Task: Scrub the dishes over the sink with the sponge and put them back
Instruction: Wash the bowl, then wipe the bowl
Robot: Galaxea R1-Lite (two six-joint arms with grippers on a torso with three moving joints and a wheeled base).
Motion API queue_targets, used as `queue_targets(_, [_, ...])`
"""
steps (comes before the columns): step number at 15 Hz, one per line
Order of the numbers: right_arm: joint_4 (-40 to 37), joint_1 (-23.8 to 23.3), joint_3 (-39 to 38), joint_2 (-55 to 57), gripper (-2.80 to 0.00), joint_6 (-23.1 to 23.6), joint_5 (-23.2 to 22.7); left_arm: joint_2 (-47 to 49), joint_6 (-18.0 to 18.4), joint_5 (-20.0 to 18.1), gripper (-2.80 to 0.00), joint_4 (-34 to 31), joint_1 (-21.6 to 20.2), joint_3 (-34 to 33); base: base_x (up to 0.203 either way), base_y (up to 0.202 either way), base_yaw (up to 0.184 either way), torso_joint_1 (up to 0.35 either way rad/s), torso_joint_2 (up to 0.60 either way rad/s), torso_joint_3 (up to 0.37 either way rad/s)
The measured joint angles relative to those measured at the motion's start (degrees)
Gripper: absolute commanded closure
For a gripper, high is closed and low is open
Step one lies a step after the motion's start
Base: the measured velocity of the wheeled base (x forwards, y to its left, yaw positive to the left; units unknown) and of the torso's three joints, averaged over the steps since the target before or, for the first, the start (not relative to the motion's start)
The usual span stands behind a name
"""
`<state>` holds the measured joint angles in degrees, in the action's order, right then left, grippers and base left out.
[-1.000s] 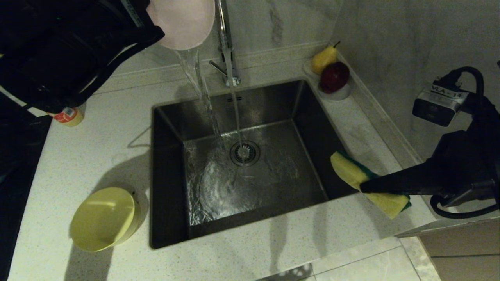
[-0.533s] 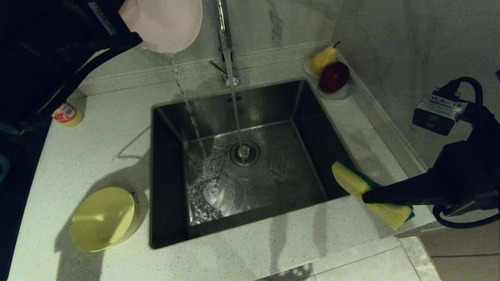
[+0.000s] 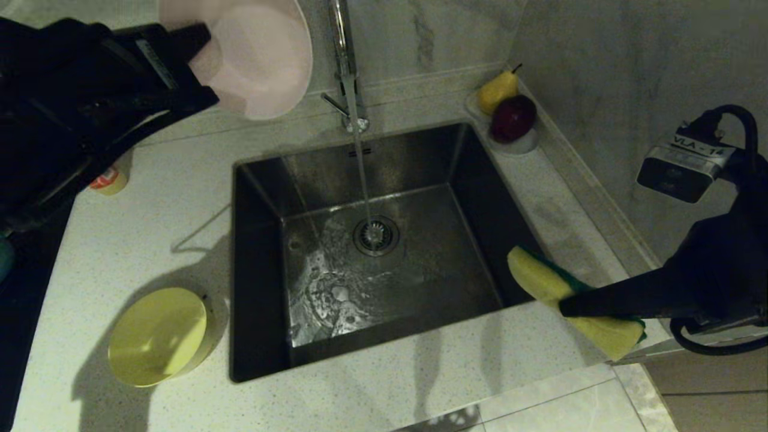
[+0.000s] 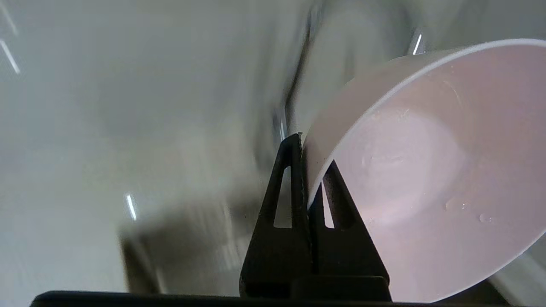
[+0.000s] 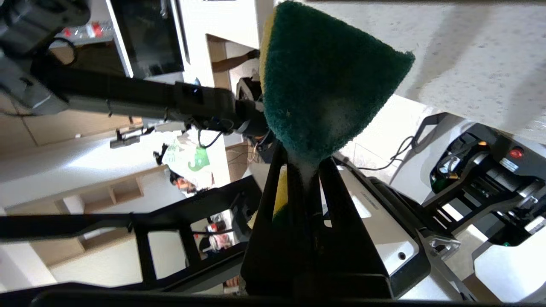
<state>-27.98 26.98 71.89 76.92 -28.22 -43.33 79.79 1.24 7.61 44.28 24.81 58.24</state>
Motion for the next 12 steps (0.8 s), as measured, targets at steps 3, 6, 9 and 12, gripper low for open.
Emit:
queue_targets(3, [-0.2,2.9,0.9,-0.4,0.00,-0.3,0.1,-1.0,-7.2,-0.3,0.00,-16.5,-0.1,0.9,0.000,0.000,0.000,0.000,0.00,0.000])
queue_targets(6, [-0.4,4.9,1.9,-0.8,0.00,-0.5,0.0,-3.1,-10.6,-1.8,0.00,-34.3,0.0,0.1,0.000,0.000,0.000,0.000,0.00,0.000])
queue_targets(9, [0.2,6.7,2.8,1.0,0.00,-0.7,-0.1,-3.2,-12.0,-1.6,0.00,-40.7,2.5,-3.9,0.000,0.000,0.000,0.000,0.00,0.000])
queue_targets(12, [0.3,10.0,7.3,5.3,0.00,-1.7,-0.2,-0.6,-14.1,3.3,0.00,-39.0,4.2,-4.9,0.000,0.000,0.000,0.000,0.00,0.000])
